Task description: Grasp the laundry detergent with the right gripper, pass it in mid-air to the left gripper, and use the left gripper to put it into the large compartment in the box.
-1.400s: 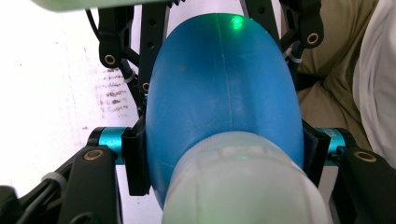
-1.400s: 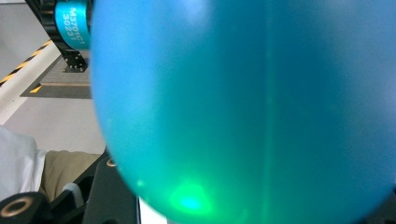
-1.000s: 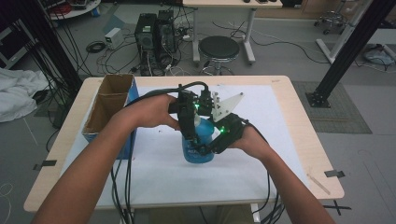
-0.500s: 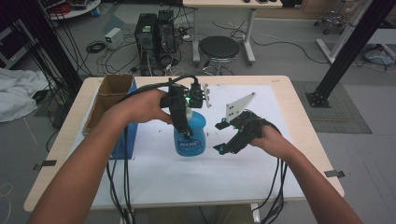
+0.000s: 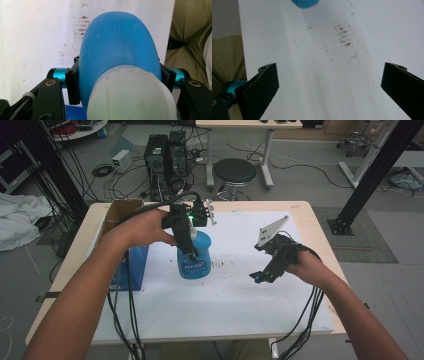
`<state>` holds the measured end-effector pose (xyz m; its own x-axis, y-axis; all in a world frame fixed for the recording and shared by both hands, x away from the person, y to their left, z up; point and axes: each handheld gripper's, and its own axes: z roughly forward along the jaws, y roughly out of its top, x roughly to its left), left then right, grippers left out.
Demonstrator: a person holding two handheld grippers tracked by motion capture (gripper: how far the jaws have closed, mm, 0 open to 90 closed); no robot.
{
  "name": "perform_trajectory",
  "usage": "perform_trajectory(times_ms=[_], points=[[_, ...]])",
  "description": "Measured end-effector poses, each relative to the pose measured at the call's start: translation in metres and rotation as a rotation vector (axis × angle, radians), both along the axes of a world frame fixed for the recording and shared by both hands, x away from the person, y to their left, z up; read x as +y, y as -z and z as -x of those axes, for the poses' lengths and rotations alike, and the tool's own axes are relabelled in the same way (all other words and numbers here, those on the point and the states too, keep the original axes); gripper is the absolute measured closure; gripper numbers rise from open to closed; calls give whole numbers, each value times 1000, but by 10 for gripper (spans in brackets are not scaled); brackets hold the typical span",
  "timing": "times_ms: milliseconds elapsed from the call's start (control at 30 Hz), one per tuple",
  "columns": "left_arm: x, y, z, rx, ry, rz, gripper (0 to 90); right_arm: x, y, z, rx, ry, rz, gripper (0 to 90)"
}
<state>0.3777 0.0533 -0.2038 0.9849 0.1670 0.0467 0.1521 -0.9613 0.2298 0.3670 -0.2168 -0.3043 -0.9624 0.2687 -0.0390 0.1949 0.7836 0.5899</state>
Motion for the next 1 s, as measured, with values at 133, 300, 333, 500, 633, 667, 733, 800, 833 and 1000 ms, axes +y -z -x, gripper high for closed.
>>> perform_trajectory(times_ms=[133,300,333,500,633,667,733,800,833,1000], points=[[7,-8,-3,-16,-32,-2,378,-20,-4,-2,9,72,85,7],[15,-19,-6,-32,-60,-3,378,-54,-11,-3,49,158,143,8],[17,-22,-7,-32,-69,-2,378,-54,-11,-3,49,158,143,8],[24,-35,-11,-33,-96,0,378,-74,-14,-3,87,204,173,9],[30,-44,-12,-42,-110,4,378,-82,-14,-4,122,209,203,9],[32,-46,-13,-42,-118,11,378,-85,-14,-4,131,210,199,9],[37,-51,-14,-42,-133,25,378,-86,-14,-3,136,208,199,9],[41,-55,-14,-44,-147,34,378,-86,-14,-3,146,203,194,9],[44,-57,-15,-42,-155,36,378,-86,-13,-2,151,198,193,9],[57,-68,-16,-44,-186,39,378,-85,-11,-1,159,185,198,9]])
